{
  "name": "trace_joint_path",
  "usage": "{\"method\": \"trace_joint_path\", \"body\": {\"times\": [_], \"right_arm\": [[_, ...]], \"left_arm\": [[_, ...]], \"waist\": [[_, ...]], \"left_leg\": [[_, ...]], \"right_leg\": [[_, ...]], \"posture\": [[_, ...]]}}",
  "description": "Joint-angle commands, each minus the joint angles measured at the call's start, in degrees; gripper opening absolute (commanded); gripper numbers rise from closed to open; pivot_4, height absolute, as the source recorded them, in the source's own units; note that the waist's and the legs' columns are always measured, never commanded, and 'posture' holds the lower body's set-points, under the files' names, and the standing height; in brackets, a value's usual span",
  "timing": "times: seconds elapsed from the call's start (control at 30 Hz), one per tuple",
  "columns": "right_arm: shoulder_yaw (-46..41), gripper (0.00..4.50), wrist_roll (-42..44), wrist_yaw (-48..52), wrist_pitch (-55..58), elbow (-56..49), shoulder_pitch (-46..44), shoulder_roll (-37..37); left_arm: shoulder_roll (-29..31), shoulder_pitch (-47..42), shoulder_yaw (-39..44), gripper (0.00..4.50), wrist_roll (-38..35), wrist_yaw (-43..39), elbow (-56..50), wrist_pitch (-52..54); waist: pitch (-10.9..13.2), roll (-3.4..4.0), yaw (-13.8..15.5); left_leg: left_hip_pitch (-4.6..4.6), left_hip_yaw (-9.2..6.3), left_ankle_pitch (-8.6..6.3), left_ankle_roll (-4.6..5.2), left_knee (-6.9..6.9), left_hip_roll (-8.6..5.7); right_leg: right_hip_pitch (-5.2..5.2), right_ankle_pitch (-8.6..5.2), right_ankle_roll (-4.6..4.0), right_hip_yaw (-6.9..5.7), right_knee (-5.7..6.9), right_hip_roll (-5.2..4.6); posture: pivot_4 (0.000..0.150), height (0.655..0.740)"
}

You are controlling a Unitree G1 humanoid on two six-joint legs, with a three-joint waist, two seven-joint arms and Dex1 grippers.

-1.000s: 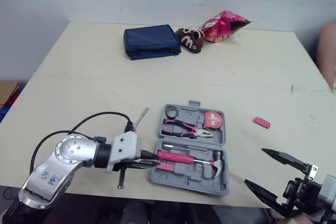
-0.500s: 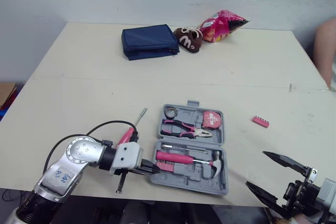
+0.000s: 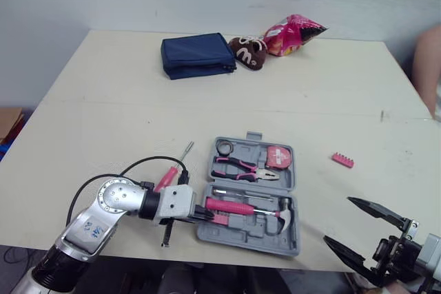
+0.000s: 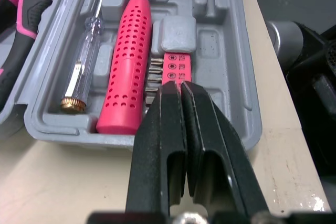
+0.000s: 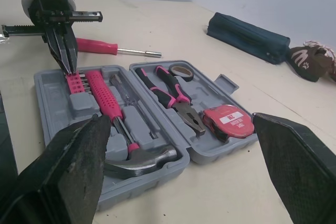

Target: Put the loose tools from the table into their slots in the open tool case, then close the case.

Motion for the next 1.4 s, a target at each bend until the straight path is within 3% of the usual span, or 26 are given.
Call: {"method": "trace_joint_path", "body": {"times": [0.03,0.17,0.33,0.47,0.6,0.7,0.97,1.2,1.4], "right_arm": [[-0.7,4.5,0.18,-0.95,0.21,-2.52,0.28,-0.55],[-0.61,4.5,-0.03,-1.87,0.85,-3.22,-0.02,-0.88],[-0.54,4.5,-0.27,-3.22,2.03,-4.27,-0.66,-1.38],[-2.51,4.5,0.17,-4.55,3.16,-4.65,-0.64,-1.98],[-6.45,4.5,1.89,-4.85,4.59,-3.88,0.84,-2.66],[-10.88,4.5,3.88,-3.7,5.74,-2.32,3.16,-3.27],[-24.17,4.5,4.89,0.2,2.86,11.68,7.66,-1.64],[-29.97,4.5,3.96,0.78,-1.11,25.28,9.32,1.19],[-31.46,4.5,4.41,-1.67,-0.57,29.11,10.16,2.86]], "left_arm": [[2.33,-0.45,-3.71,0.05,6.63,0.97,1.8,3.35],[3.25,-2.09,-6.51,0.05,8.07,0.9,1.27,8.97],[4.55,-3.49,-10.14,0.05,11.58,0.88,3.74,8.74],[-1.87,-4.47,-4.39,0.05,2.0,1.65,3.07,5.4],[-4.66,-4.22,3.3,0.05,-7.34,-1.06,3.09,3.99],[-4.75,-3.13,10.49,0.89,-13.68,-2.44,4.13,3.31],[2.42,-1.51,27.97,4.45,-13.51,-0.2,22.69,-1.46],[7.02,0.66,38.95,4.45,-12.35,-2.23,46.79,-15.12],[11.47,-2.56,43.32,4.45,-12.46,-3.98,60.49,-20.22]], "waist": [[-0.09,0.12,-0.02],[-0.19,0.3,-0.03],[-0.99,0.47,-0.08],[-1.23,0.85,0.05],[-0.9,0.38,0.12],[-0.78,0.17,0.12],[-0.74,0.15,0.03],[-0.72,0.14,-0.09],[-0.73,0.1,-0.13]], "left_leg": [[0.01,0.01,0.0,0.0,-0.02,0.0],[0.35,0.07,0.0,0.0,-0.13,0.0],[0.81,0.09,-0.06,-0.08,-0.39,0.05],[0.81,0.13,-0.09,-0.07,-0.4,0.06],[0.75,0.04,-0.07,-0.05,-0.33,0.07],[0.61,-0.08,-0.17,-0.06,-0.3,0.08],[0.54,0.03,-0.41,0.01,-0.47,0.12],[0.56,0.12,-0.77,0.0,-0.69,0.12],[0.57,0.08,-0.86,-0.12,-0.77,0.16]], "right_leg": [[0.04,0.0,0.0,0.01,0.0,0.0],[0.36,-0.02,-0.03,0.06,-0.06,0.0],[0.98,-0.05,-0.09,0.06,-0.41,0.01],[0.97,-0.07,-0.14,0.07,-0.43,-0.01],[0.78,-0.08,-0.16,0.03,-0.32,0.0],[0.67,-0.07,-0.15,-0.14,-0.53,-0.02],[0.71,-0.1,-0.11,-0.17,-1.25,-0.01],[0.7,-0.14,-0.17,-0.19,-1.49,-0.1],[0.66,-0.19,-0.27,-0.27,-1.47,-0.16]], "posture": [[0.15,0.74],[0.15,0.74],[0.15,0.74],[0.15,0.74],[0.15,0.74],[0.15,0.74],[0.15,0.74],[0.15,0.74],[0.15,0.74]]}}
